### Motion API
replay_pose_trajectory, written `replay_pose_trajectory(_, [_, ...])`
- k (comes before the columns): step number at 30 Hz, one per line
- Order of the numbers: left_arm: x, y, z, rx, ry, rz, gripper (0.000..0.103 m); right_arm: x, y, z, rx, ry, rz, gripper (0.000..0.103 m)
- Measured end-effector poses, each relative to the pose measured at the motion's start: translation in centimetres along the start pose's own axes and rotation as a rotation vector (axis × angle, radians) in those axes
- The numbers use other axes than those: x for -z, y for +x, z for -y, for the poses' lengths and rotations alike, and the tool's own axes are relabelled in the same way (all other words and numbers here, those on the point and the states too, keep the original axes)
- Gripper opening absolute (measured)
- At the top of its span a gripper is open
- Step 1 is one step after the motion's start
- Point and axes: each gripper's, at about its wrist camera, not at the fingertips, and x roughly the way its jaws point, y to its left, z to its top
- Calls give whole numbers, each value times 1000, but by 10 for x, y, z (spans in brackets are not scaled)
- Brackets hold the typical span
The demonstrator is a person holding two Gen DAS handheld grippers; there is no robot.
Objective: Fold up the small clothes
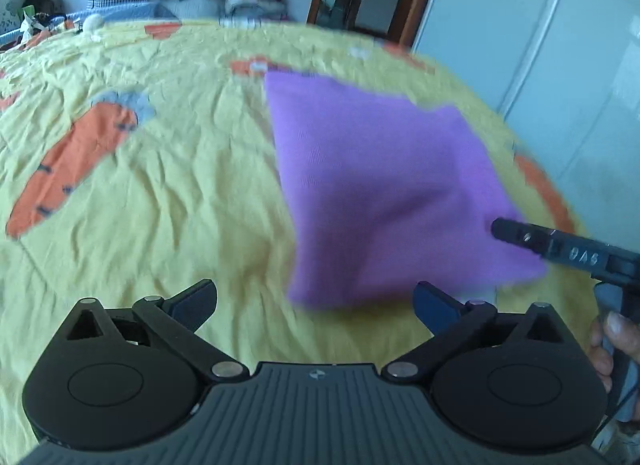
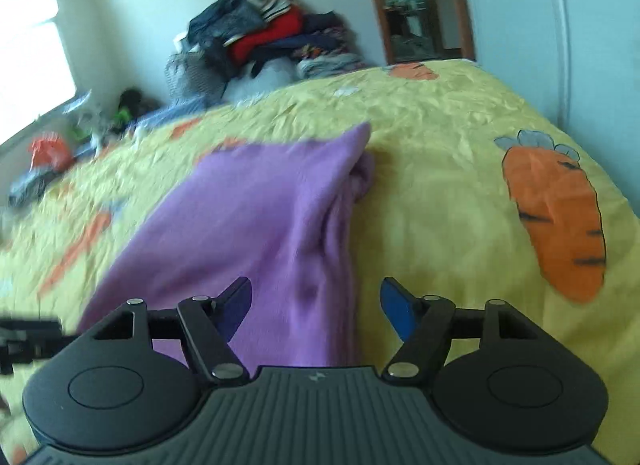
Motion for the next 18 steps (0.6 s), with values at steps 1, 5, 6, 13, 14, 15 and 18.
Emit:
replay_pose_trajectory(1, [3,4,3,0,-7,-14,103,7,1,-5,21,-41,9,55])
replay_pose_trajectory(5, [19,13,22,-66,47,-13,103,12,-5,-15,51,-86,1,50])
replay_pose_trajectory(6, [21,11,26,-70,53,-11,103,12,-8,-16,51,-95,2,51])
replay_pose_trajectory(13, [36,4,30,-108,61,-17,103,38,-46,-13,111,-106,-40,96])
replay_pose_trajectory(14, [38,4,31,-117,69,-14,103,45,-47,-13,127,-114,-61,102])
replay_pose_trajectory(15, [38,4,33,-127,73,-14,103,52,-46,-14,129,-120,-80,103])
replay_pose_trajectory(18, [39,5,37,-151,73,-14,103,65,-57,-18,142,-110,-18,103])
